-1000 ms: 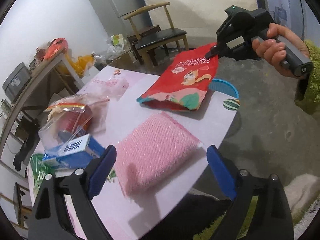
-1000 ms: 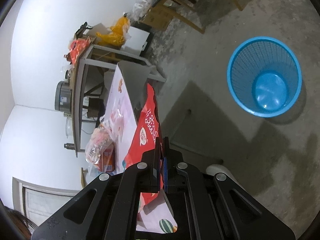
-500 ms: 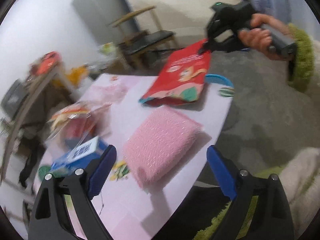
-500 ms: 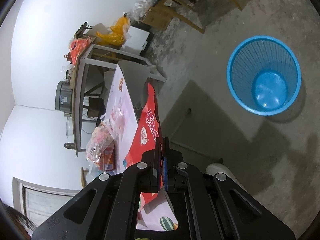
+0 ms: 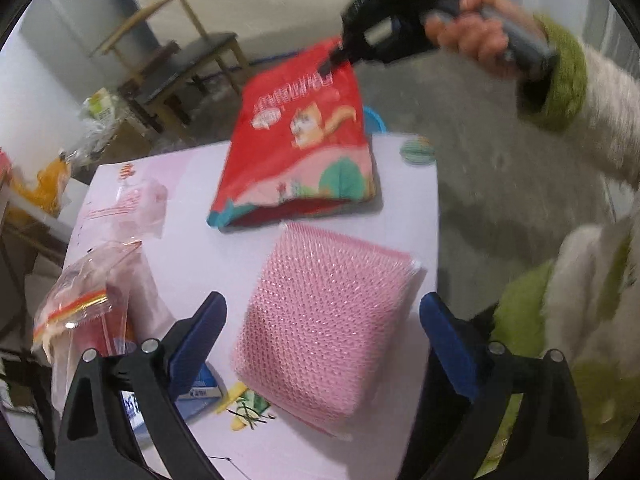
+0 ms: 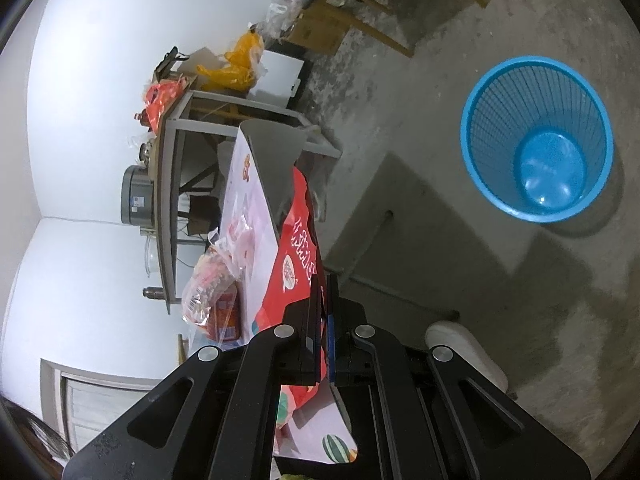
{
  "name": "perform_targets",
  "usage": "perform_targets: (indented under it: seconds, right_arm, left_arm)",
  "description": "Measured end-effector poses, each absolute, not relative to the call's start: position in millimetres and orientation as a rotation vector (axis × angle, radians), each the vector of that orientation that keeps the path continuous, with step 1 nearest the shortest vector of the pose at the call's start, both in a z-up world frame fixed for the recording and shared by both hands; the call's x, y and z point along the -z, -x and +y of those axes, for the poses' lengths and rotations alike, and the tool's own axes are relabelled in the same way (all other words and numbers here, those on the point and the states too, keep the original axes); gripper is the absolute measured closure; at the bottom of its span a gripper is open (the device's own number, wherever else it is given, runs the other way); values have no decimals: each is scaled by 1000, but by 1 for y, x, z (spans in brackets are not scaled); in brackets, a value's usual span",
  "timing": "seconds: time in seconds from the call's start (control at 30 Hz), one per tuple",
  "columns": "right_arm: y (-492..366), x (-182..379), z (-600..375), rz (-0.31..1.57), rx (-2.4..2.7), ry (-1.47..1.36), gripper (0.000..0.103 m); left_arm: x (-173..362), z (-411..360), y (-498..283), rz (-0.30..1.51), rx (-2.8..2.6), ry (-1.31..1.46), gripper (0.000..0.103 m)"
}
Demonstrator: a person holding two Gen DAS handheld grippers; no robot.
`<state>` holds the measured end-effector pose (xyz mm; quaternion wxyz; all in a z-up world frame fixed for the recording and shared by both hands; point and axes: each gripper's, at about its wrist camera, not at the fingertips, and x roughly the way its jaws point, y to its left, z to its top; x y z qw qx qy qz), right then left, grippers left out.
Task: Collect trash
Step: 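Lift the red snack bag with the right tool while the left tool grasps the pink sponge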
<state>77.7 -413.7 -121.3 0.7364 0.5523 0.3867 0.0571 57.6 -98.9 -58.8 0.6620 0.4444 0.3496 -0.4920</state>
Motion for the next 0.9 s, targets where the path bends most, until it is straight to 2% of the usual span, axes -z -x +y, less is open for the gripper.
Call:
perform_targets:
  seconds: [0.23, 0.3, 0.47, 0.6, 0.83, 0.9]
  right_arm:
    - [-74, 130, -417, 839, -138, -1248, 101]
    - [-73, 131, -418, 833, -141, -1260, 101]
    - [-62, 129, -429, 788, -137, -1283, 102]
    - [-46, 124, -443, 731, -107, -1298, 102]
    - [-23, 123, -467, 658, -29, -1318, 103]
    - [-17, 124, -473, 637, -4, -1323, 103]
  left_arm:
    - [69, -107, -63, 839, 1094, -1012, 9]
    - [70, -108, -63, 848, 1075, -1000, 19]
    - [68, -109, -63, 855, 1030, -958, 26]
    - [58, -112, -66, 871, 1012, -886, 41]
    - [55, -122, -77, 881, 966, -823, 50]
    - [51, -123, -78, 872, 963, -807, 57]
